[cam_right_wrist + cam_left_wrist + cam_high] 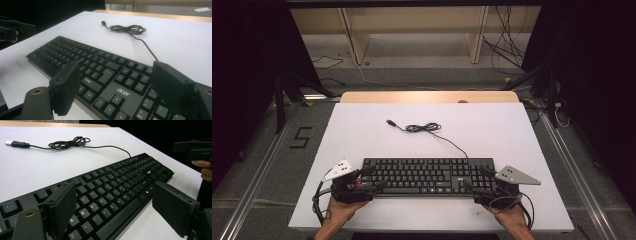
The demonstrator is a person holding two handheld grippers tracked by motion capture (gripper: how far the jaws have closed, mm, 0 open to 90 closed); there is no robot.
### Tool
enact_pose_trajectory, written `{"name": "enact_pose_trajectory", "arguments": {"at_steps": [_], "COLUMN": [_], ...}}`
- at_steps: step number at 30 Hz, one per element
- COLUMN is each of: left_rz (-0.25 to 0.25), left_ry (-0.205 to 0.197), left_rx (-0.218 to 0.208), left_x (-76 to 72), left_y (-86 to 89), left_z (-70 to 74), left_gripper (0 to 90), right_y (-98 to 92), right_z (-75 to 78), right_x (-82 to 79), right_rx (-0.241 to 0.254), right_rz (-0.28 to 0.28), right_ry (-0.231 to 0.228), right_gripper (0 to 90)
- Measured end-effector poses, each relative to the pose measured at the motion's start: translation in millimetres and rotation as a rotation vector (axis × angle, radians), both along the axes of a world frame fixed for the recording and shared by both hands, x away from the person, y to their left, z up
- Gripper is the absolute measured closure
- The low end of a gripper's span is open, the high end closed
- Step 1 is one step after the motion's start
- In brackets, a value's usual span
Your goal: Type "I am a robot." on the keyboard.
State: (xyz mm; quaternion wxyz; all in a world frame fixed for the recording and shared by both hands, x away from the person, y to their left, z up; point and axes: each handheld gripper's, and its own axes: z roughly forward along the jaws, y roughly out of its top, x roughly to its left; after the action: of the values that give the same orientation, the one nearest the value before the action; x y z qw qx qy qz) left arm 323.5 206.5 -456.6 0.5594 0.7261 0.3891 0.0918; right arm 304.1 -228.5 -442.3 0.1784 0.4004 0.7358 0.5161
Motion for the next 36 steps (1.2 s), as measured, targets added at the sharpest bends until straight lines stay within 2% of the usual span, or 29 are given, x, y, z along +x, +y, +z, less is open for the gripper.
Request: {"name": "enact_pose_trajectory", "arguments": {"at_steps": [22,31,36], "left_rz": [0.007,0.039,0.058], "left_ry": [0.003,0.026,0.046], "left_rx": [0.008,0.008,0.019], "left_x": [0.4,3.1,4.8], "left_y": [1.0,7.9,11.9], "left_z": [0.1,-0.3,-1.4], "left_gripper": [19.7,23.6,28.8], "right_y": [11.9,38.3,55.3], "right_z": [0.1,1.1,-0.1], "right_x": [4.5,18.9,28.5], "right_rx": [0.001,-0.011,-0.019], "right_rz": [0.039,0.115,0.141], "right_ry": [0.01,0.056,0.067], "right_gripper": [24.8,21.8,24.8]}}
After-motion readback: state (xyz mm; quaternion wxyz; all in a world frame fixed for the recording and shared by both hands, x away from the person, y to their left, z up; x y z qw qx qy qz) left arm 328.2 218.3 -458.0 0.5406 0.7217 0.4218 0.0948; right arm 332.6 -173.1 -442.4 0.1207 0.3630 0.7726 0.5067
